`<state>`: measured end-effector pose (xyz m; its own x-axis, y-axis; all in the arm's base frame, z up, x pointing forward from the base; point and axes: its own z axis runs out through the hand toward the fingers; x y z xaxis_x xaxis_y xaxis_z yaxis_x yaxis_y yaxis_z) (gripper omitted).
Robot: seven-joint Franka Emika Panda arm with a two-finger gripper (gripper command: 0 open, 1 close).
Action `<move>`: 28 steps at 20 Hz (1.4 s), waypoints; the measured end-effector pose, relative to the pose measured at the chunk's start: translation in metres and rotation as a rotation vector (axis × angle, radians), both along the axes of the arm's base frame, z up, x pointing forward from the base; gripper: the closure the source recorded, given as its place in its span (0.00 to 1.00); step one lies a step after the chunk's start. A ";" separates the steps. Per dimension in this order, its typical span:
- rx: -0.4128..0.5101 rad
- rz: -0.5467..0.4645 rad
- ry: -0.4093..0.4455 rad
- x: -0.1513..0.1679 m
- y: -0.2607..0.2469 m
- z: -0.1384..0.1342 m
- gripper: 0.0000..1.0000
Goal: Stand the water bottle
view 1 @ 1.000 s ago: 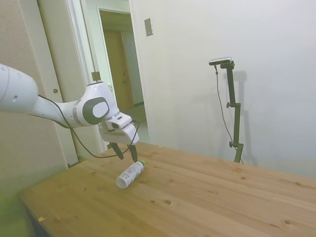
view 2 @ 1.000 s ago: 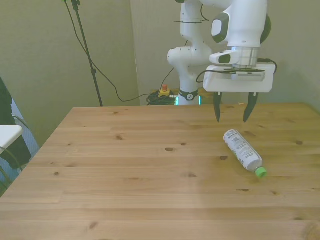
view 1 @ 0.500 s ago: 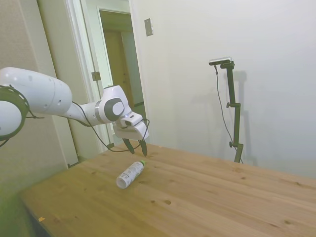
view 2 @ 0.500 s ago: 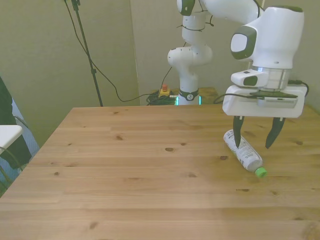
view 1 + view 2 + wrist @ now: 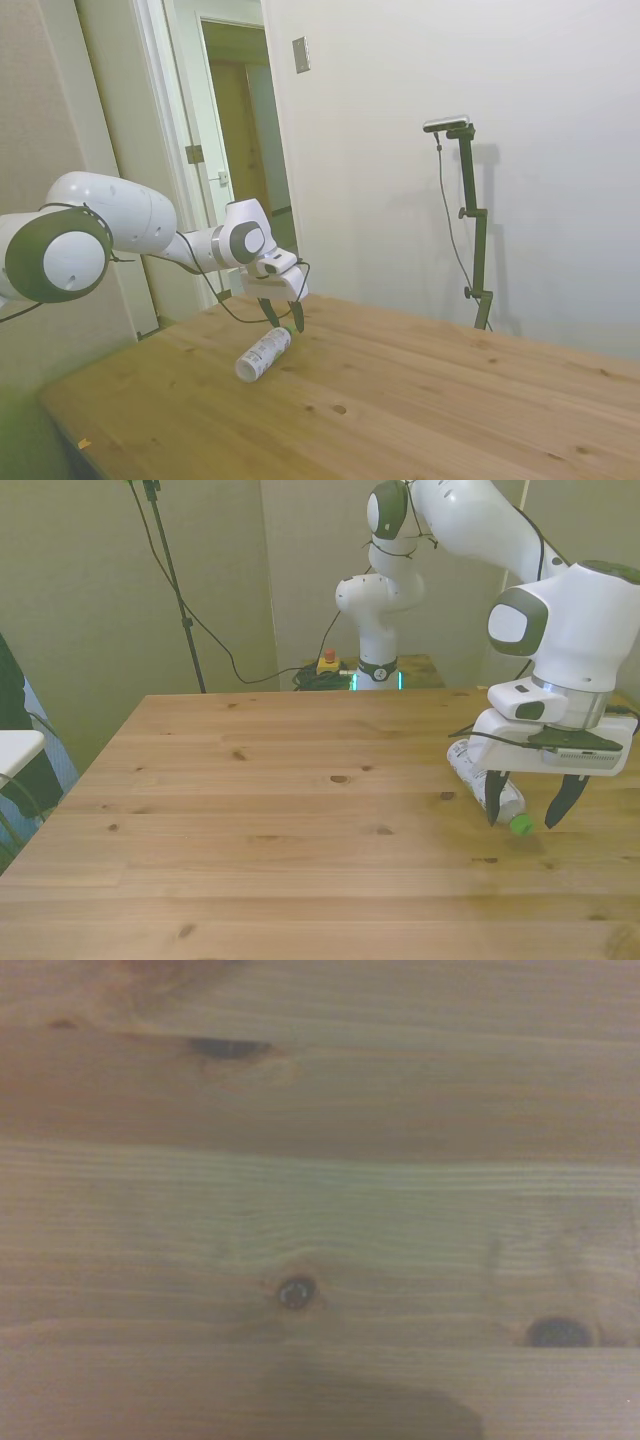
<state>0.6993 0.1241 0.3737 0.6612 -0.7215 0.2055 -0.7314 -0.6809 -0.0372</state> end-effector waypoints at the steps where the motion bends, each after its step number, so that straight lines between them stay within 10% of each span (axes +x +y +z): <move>1: -0.002 -0.002 0.004 0.001 -0.001 -0.003 0.00; 2: -0.005 -0.004 0.007 0.001 -0.002 -0.006 0.00; 3: -0.007 -0.006 0.009 0.002 -0.003 -0.008 1.00; 28: 0.025 -0.184 0.036 0.003 -0.031 -0.012 1.00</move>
